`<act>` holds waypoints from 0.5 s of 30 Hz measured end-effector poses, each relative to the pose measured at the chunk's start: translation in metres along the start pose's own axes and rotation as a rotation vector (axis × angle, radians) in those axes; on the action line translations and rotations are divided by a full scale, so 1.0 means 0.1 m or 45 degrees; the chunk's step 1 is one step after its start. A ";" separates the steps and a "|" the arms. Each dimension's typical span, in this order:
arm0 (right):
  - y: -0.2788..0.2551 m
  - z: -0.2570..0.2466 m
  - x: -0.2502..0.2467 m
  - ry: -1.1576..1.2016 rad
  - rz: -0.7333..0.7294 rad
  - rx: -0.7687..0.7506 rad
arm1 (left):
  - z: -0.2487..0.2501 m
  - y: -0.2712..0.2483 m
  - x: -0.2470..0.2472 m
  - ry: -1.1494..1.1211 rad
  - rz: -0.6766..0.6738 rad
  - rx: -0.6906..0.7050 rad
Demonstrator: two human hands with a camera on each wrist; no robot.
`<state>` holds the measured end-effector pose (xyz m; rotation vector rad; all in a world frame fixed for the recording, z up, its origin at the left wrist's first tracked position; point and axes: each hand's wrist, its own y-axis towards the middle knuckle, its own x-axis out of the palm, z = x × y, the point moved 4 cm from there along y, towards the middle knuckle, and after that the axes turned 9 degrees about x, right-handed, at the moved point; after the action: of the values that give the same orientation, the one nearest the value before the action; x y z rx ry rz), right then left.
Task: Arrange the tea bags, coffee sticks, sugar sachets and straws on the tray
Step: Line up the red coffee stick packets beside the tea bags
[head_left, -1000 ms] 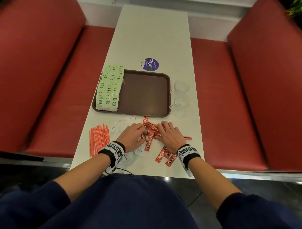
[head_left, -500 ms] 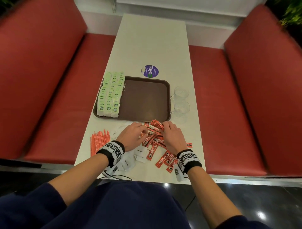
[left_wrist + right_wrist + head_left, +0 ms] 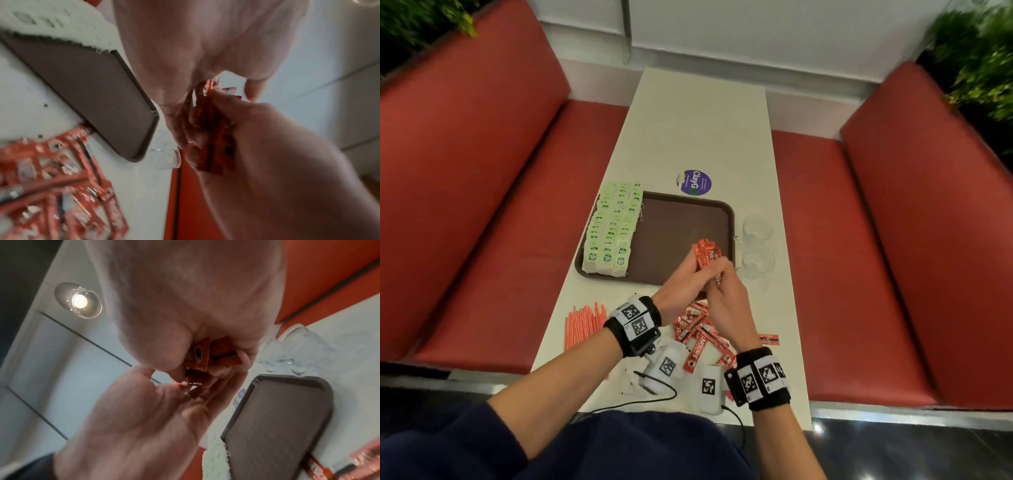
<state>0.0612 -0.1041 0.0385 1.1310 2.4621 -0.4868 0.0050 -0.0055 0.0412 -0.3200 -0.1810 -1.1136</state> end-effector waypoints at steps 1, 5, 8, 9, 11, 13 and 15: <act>0.03 0.01 0.04 -0.090 0.027 -0.019 | 0.01 0.00 0.05 -0.091 0.023 -0.042; 0.06 0.02 0.15 -0.343 0.029 0.008 | -0.02 0.01 0.08 -0.232 0.071 -0.167; 0.04 0.03 0.13 -0.731 0.013 0.099 | -0.08 0.02 0.02 -0.225 0.063 -0.201; 0.05 0.04 0.12 -0.853 0.016 0.150 | -0.10 0.02 0.00 -0.227 0.058 -0.207; 0.07 0.04 0.11 -0.976 0.007 0.196 | -0.14 0.02 -0.04 -0.240 0.074 -0.222; 0.10 0.04 0.13 -1.010 -0.017 0.196 | -0.16 0.04 -0.07 -0.255 0.114 -0.245; 0.13 0.02 0.16 -0.983 -0.027 0.192 | -0.18 0.07 -0.09 -0.272 0.144 -0.266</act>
<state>0.0619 -0.0864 0.0271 0.7622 1.7816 -0.9239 0.0066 -0.0009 0.0203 -0.6293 -0.2333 -0.9869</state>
